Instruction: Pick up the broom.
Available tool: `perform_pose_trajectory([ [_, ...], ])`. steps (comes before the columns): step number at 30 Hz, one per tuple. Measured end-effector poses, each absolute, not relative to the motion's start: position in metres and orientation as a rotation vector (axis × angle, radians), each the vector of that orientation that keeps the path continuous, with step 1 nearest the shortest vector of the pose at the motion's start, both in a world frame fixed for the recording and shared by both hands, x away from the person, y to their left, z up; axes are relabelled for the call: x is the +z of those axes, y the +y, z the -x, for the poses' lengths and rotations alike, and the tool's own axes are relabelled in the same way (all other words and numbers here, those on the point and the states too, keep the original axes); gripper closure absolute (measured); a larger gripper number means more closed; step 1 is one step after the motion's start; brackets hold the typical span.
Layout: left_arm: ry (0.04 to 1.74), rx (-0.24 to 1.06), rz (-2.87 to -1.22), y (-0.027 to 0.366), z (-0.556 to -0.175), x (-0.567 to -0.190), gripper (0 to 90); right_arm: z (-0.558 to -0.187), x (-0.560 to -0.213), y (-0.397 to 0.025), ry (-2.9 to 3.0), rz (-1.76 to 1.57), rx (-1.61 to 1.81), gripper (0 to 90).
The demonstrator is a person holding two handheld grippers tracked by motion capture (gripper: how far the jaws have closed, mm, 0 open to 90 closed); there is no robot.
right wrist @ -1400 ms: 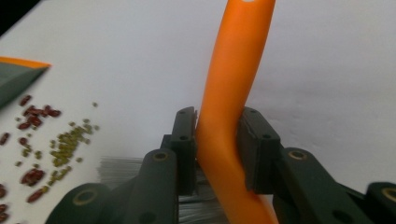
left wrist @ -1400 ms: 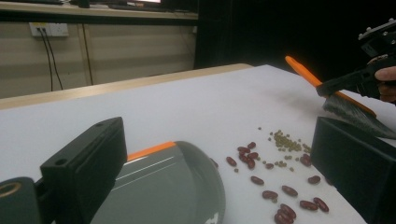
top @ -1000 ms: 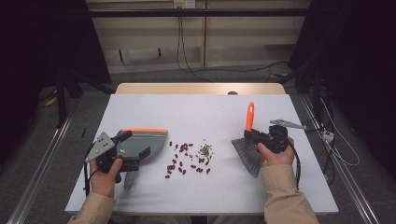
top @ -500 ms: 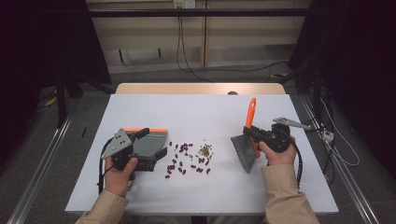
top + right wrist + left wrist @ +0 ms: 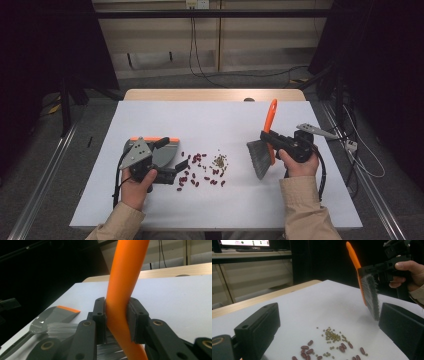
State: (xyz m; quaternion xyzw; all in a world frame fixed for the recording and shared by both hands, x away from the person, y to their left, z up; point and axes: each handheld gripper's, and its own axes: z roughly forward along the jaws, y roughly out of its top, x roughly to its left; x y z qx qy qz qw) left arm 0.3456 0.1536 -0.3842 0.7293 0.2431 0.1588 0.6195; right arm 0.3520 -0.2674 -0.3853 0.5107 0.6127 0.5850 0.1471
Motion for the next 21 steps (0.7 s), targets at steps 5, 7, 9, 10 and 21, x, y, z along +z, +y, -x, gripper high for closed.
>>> perform_pose_trajectory([
  [5,0.553,0.351,-1.696,0.14,-0.346,-0.385,3.6,-0.352,-0.38,-0.259,1.754,-1.451,1.727,71.1],
  [7,0.551,0.347,-1.698,0.133,-0.346,-0.387,3.6,-0.352,-0.379,-0.255,1.749,-1.442,1.74,71.1],
  [9,0.545,0.344,-1.707,0.126,-0.347,-0.387,3.6,-0.353,-0.378,-0.251,1.74,-1.435,1.755,71.1],
  [10,0.547,0.337,-1.721,0.12,-0.347,-0.388,3.6,-0.353,-0.377,-0.25,1.735,-1.436,1.768,71.1],
  [21,0.572,0.301,-1.744,0.073,-0.347,-0.391,7.5,-0.359,-0.37,-0.219,1.741,-1.384,1.807,71.1],
])
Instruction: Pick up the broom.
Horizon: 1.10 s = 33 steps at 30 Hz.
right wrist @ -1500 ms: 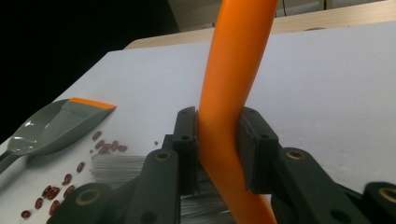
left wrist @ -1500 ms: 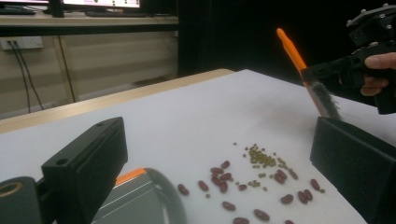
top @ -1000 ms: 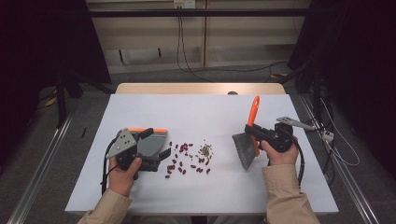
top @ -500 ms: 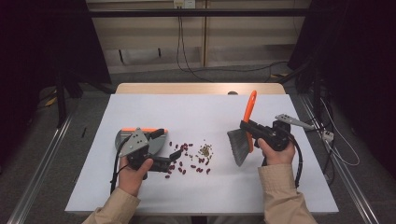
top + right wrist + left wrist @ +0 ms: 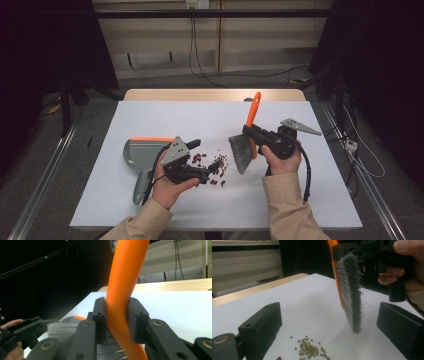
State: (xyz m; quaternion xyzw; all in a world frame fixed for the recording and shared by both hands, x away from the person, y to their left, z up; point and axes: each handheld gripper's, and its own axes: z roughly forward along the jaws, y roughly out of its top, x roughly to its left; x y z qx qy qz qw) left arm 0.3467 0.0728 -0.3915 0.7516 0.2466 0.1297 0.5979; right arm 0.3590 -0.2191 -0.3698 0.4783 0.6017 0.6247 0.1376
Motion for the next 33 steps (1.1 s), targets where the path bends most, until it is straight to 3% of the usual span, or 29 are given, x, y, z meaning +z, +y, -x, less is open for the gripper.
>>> perform_pose_trajectory([
  [11,0.629,0.276,-1.757,0.047,-0.352,-0.404,16.0,-0.362,-0.366,-0.189,1.784,-1.336,1.848,71.0],
  [14,0.645,0.243,-1.744,0.049,-0.355,-0.406,28.0,-0.363,-0.367,-0.178,1.802,-1.317,1.859,71.0],
  [17,0.64,0.244,-1.733,0.052,-0.355,-0.406,50.0,-0.364,-0.368,-0.17,1.821,-1.303,1.863,71.0],
  [22,0.632,0.208,-1.716,0.057,-0.356,-0.405,75.9,-0.366,-0.369,-0.165,1.832,-1.306,1.87,70.9],
  [26,0.628,0.196,-1.703,0.062,-0.358,-0.404,82.5,-0.367,-0.37,-0.166,1.817,-1.309,1.91,70.6],
  [33,0.616,0.154,-1.697,0.065,-0.359,-0.404,84.8,-0.37,-0.372,-0.17,1.856,-1.292,1.939,68.4],
])
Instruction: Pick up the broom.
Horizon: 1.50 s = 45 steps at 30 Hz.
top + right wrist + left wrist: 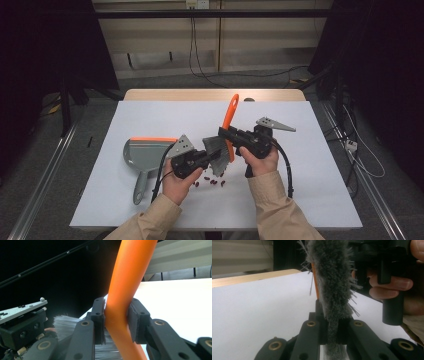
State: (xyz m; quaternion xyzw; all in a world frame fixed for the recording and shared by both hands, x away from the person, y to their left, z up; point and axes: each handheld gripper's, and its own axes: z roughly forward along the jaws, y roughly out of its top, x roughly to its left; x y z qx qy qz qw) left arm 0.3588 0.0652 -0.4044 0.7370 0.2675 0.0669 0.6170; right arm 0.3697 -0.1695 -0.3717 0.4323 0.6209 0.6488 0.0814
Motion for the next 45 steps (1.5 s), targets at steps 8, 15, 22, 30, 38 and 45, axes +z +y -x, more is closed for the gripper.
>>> perform_pose_trajectory([
  [8,0.603,0.146,-1.687,0.068,-0.358,-0.404,85.2,-0.37,-0.371,-0.172,1.821,-1.255,1.925,44.4],
  [15,0.607,0.139,-1.672,0.07,-0.359,-0.404,85.2,-0.37,-0.378,-0.177,1.837,-1.245,1.954,32.7],
  [22,0.605,0.123,-1.666,0.071,-0.36,-0.403,85.3,-0.369,-0.381,-0.179,1.883,-1.177,1.997,32.1],
  [30,0.595,0.086,-1.656,0.07,-0.361,-0.403,85.2,-0.368,-0.381,-0.177,1.909,-1.12,2.044,32.0],
  [38,0.571,0.078,-1.659,0.069,-0.362,-0.402,85.2,-0.369,-0.383,-0.174,1.957,-1.119,2.035,33.3],
  [45,0.559,0.066,-1.657,0.068,-0.362,-0.402,85.2,-0.371,-0.387,-0.175,1.975,-1.134,2.065,33.6],
])
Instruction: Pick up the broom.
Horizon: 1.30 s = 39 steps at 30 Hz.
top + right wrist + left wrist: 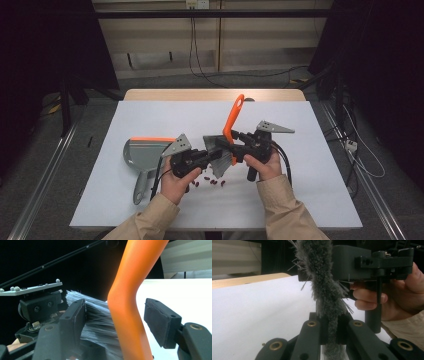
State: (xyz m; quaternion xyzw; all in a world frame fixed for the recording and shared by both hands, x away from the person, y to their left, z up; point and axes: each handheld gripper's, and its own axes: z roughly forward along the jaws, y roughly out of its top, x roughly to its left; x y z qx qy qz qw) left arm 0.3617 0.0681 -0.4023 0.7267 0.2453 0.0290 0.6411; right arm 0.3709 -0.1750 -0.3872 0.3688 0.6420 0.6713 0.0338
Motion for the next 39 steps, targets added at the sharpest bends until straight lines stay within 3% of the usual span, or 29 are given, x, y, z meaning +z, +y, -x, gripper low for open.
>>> perform_pose_trajectory([
  [8,0.559,0.067,-1.655,0.068,-0.362,-0.403,85.2,-0.371,-0.389,-0.172,2.004,-1.13,2.079,37.1],
  [23,0.561,0.04,-1.634,0.069,-0.364,-0.403,83.7,-0.372,-0.392,-0.188,1.98,-1.161,2.143,67.7],
  [30,0.578,0.044,-1.627,0.068,-0.364,-0.403,80.0,-0.37,-0.389,-0.188,1.971,-1.186,2.092,69.7],
  [39,0.576,0.12,-1.656,0.068,-0.365,-0.402,65.1,-0.367,-0.383,-0.194,1.941,-1.177,2.051,70.0],
])
